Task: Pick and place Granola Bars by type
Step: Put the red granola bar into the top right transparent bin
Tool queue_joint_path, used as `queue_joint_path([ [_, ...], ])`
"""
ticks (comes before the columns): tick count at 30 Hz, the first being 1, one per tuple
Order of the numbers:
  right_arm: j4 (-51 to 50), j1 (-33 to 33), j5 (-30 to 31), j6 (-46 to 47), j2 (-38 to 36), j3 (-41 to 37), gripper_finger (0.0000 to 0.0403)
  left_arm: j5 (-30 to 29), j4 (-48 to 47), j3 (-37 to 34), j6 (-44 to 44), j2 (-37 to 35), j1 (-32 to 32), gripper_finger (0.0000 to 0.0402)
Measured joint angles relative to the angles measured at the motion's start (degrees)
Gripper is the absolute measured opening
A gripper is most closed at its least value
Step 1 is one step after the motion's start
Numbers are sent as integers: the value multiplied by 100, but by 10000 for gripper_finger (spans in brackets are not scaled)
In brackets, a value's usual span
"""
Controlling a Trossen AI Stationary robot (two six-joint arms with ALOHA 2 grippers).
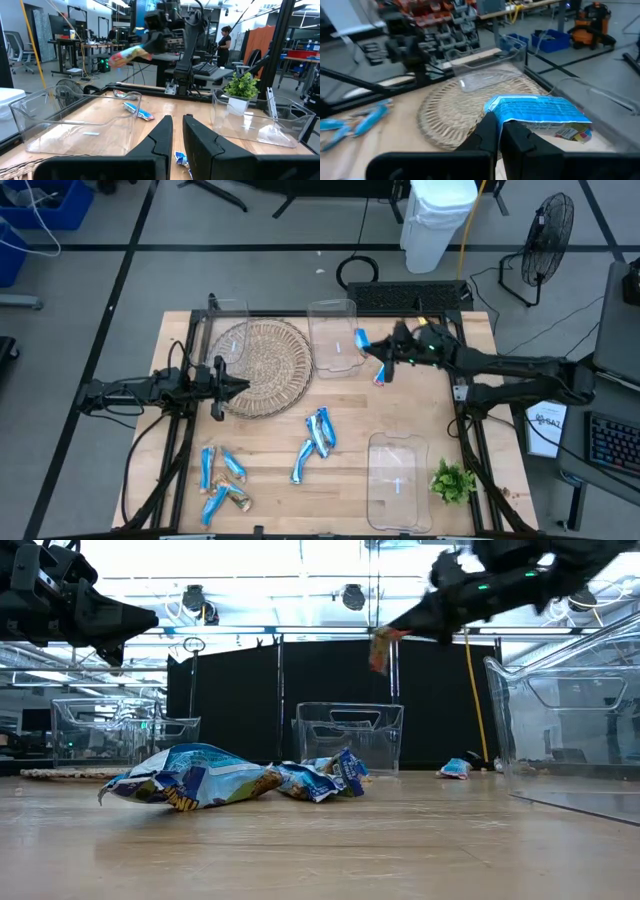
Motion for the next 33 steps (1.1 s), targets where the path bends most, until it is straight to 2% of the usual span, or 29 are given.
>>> queue_joint_path([
  [3,-334,-27,-17,-302,686,718,2,0,2,2,1,2,0,49],
  [11,-2040,-215,-581,-1205,2426,3227,2,0,2,0,0,2,0,49],
  [15,-2450,-276,-873,-1389,3205,4005,2,-2,2,1,1,1,0,49],
  [24,-2512,-367,-905,-1479,4266,4259,2,-1,0,0,0,2,0,49],
  [33,-2523,-370,-857,-1445,4647,4259,2,0,0,0,1,2,0,49],
])
